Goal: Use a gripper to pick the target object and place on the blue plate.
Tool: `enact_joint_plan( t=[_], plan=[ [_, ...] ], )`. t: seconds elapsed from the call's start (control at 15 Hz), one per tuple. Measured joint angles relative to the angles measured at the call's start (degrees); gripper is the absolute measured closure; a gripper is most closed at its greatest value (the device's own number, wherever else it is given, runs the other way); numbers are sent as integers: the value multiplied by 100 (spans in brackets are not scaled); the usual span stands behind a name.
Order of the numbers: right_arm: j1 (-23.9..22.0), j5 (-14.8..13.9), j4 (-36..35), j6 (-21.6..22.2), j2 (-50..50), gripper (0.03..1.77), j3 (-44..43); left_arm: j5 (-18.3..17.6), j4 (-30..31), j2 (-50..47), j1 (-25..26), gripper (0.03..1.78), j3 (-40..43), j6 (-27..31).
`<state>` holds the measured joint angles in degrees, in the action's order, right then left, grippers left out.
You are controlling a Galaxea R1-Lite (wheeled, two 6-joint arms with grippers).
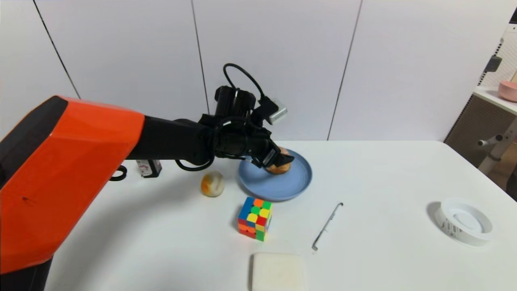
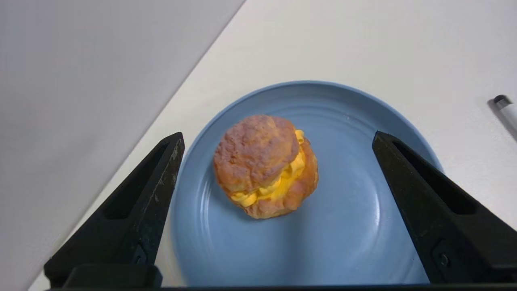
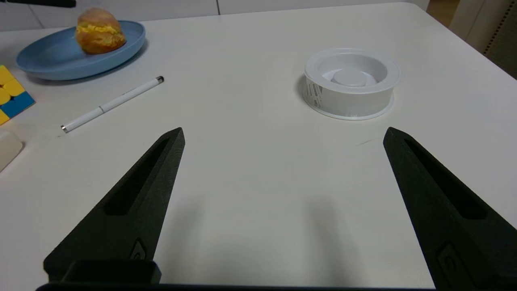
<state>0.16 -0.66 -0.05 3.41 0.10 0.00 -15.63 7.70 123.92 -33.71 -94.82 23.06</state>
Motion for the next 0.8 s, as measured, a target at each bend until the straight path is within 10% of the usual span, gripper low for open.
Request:
enact_joint_plan(
  t=[0.33, 0.8],
  plan=[
    [0, -5, -2, 0, 0, 10, 0, 9, -239, -1551, 304, 12, 1081, 11],
    [0, -5, -2, -2, 0, 10, 0, 15, 100, -5183, 1346, 12, 5083, -24]
  ],
)
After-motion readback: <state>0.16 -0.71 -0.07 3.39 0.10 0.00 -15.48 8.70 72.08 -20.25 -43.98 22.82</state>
